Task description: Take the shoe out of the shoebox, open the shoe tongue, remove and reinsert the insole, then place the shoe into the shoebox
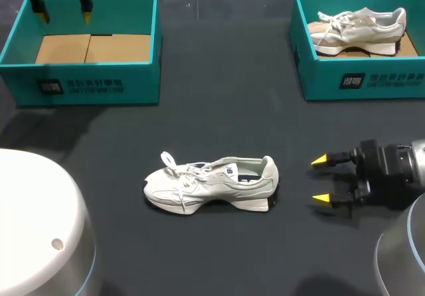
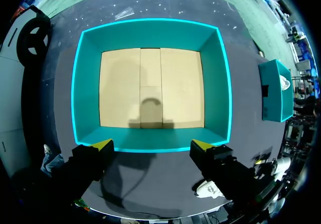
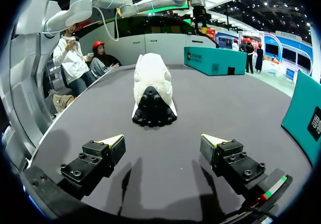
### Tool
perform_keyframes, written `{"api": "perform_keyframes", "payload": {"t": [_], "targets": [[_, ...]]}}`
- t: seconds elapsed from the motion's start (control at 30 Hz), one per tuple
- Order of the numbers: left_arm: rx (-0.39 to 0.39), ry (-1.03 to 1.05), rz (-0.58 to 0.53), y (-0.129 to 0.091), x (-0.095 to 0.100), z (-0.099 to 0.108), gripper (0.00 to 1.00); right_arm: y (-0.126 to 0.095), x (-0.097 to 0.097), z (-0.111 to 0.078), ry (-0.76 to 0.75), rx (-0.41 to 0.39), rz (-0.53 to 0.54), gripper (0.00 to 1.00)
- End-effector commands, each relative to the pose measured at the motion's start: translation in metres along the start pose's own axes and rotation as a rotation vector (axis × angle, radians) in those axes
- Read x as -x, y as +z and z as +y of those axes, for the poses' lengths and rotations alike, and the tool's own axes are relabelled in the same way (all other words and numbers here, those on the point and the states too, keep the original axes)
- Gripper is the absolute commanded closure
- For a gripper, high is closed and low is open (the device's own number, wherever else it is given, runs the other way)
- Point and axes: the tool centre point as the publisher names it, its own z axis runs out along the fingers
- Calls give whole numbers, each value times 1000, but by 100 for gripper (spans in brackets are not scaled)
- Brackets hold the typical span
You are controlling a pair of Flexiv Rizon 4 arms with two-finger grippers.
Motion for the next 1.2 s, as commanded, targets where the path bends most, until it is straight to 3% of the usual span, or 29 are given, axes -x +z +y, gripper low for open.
{"api": "perform_keyframes", "payload": {"t": [0.03,0.77,1.2], "targets": [[0,0,0,0,0,0,0,13,-6,3,20,4,-22,0],[0,0,0,0,0,0,0,58,-22,18,45,71,-74,0],[0,0,0,0,0,0,0,83,-21,28,52,82,-77,0]]}}
